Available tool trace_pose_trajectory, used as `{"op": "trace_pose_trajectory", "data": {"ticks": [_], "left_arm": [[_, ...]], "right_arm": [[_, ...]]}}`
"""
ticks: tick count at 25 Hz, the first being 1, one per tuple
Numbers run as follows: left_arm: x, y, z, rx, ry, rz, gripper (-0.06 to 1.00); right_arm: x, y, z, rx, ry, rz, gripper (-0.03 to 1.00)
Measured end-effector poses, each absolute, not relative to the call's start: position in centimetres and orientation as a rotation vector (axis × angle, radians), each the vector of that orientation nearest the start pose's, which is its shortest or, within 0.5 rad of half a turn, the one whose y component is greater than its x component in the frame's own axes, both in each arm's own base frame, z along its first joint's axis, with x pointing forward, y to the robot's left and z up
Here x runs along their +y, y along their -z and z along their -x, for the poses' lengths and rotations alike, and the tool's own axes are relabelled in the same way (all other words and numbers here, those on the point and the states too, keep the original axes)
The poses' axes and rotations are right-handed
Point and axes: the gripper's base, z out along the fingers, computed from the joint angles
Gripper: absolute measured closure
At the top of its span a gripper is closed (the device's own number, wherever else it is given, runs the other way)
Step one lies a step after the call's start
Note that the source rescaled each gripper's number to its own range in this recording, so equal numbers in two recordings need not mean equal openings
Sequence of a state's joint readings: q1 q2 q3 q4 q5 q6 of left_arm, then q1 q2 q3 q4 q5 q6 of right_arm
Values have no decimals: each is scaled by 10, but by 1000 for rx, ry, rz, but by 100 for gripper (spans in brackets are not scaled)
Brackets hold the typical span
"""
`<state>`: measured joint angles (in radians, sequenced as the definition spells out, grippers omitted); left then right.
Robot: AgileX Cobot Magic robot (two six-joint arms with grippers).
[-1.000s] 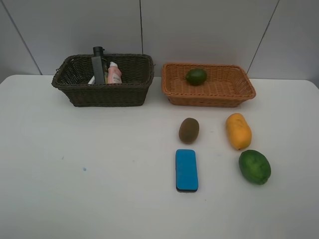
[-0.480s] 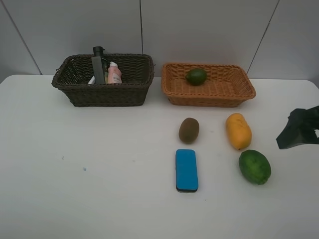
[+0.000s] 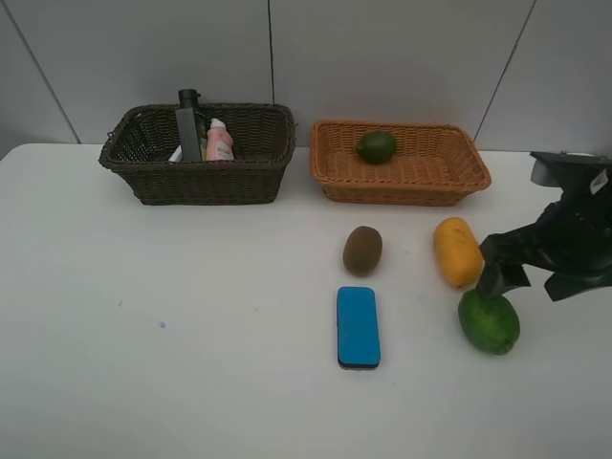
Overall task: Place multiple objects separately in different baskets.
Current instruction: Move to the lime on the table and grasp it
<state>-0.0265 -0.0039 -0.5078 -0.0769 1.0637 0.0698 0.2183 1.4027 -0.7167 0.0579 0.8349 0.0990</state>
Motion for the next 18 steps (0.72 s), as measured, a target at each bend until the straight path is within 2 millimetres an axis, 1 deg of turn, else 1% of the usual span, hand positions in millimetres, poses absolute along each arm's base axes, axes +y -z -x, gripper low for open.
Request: {"op": "trace_pose_trajectory", "data": {"ticks": [4, 11, 14, 18], "left_arm": [[-6, -279, 7, 2031, 65, -102, 1], [-6, -279, 7, 2031, 65, -102, 1], [-6, -279, 7, 2031, 65, -102, 1], [-6, -279, 7, 2031, 65, -102, 1]], "right_arm": [[63, -175, -226, 3031, -119, 142, -3], [65, -140, -237, 3109, -91, 134, -3], [65, -127, -240, 3133, -81, 130, -3], [64, -112, -237, 3153, -70, 126, -3]]}}
